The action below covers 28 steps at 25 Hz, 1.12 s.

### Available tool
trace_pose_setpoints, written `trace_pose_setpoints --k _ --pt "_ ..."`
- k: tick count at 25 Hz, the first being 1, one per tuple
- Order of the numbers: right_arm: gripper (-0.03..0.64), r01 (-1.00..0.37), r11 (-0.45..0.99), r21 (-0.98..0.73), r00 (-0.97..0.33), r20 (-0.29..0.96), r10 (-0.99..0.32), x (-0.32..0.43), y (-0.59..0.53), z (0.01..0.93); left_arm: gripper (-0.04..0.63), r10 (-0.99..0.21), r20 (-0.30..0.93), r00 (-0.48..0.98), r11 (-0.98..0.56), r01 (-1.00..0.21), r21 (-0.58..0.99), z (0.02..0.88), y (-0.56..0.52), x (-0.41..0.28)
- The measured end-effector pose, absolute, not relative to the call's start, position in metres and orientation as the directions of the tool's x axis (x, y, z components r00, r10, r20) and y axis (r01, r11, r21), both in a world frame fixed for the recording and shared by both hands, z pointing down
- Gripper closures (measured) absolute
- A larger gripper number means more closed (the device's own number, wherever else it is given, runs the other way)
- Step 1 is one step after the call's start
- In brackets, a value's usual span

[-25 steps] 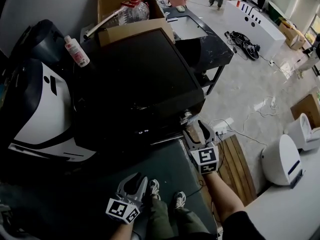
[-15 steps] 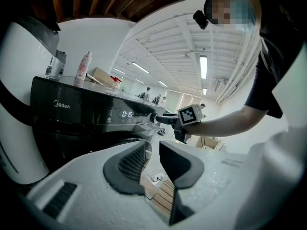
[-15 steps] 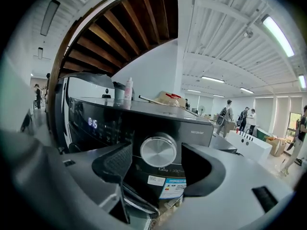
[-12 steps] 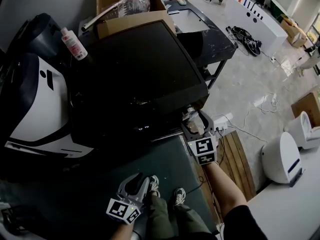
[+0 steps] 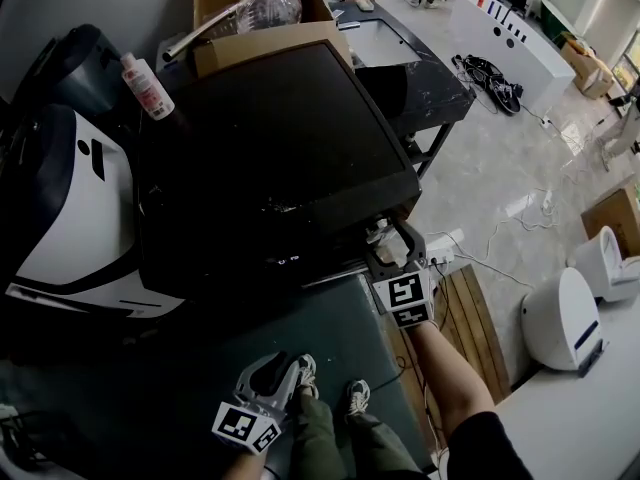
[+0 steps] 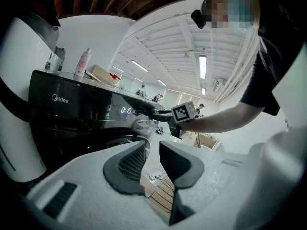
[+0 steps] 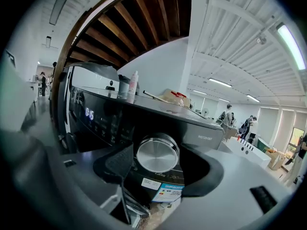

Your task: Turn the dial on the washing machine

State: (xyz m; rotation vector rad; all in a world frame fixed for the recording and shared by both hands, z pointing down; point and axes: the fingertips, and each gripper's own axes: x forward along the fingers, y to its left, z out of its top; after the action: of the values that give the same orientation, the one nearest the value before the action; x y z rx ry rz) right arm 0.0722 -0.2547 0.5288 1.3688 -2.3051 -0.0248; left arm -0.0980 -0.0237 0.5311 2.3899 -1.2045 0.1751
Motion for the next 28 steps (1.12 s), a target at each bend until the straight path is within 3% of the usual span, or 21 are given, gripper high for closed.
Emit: trace_pose_setpoints --k 9,18,28 --pt "0.353 -0.848 0.498 0.183 -0.412 0.365 -0.835 0.075 -0.257 0.530 0.514 -0.728 0.315 0.608 -0.509 -0.788 0.345 0.535 -0.021 -0.101" --pt "0.345 -0.880 0.465 -0.098 -0.470 0.326 -0.820 0.082 -0.260 0.531 0.514 -0.721 0.313 0.618 -0.513 -0.780 0.357 0.537 -0.016 -0.093" --pt "0.344 -0.818 0.382 -0.429 -0.509 0.234 -0.828 0.086 -0.262 0.529 0.514 -0.720 0.315 0.619 -0.512 -0.779 0.360 0.537 -0.016 -0.090"
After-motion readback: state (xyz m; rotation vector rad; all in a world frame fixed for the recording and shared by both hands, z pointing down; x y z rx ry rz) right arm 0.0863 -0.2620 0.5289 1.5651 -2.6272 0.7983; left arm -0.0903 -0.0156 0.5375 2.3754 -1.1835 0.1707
